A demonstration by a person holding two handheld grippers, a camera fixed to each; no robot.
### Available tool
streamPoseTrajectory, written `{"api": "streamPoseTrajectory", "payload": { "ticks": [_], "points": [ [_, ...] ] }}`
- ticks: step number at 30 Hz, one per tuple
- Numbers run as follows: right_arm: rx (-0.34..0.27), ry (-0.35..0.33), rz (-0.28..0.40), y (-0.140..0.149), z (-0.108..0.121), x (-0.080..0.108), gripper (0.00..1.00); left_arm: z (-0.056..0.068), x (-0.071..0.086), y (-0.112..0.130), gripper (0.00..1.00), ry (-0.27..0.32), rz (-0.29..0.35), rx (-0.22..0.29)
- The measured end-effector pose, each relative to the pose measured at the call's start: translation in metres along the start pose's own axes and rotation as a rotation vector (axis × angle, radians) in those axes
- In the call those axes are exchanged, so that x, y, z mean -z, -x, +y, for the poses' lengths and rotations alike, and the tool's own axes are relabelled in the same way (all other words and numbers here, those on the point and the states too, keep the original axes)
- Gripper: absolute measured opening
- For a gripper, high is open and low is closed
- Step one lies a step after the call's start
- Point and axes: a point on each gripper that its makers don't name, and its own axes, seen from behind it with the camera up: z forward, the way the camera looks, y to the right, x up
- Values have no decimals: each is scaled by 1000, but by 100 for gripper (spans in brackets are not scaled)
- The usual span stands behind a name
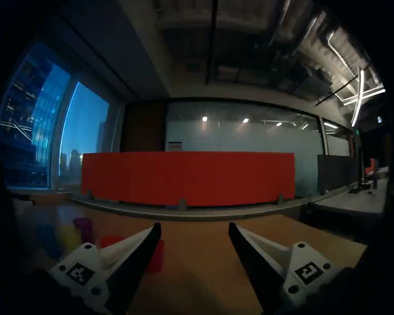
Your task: Pour water
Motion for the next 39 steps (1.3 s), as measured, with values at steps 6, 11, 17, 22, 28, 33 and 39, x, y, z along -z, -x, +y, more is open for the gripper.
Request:
{"api": "streamPoseTrajectory", "payload": {
  "ticks": [6,11,17,22,28,33,39],
  "points": [
    [-4,14,-10,11,4,-4,99,0,0,0,97,0,0,0],
    [-24,20,-26,19,9,-7,100,0,0,0,97,0,0,0],
    [-32,37,-49,30,15,-9,100,-1,0,0,97,0,0,0],
    [-34,40,-66,34,16,-9,99,-1,0,0,97,0,0,0],
    [-18,40,-97,43,13,-9,100,0,0,-1,96,0,0,0],
    [-12,39,-107,44,12,-9,99,0,0,0,97,0,0,0],
    [-10,40,-107,44,13,-8,99,-1,-1,0,97,0,0,0]
  ]
}}
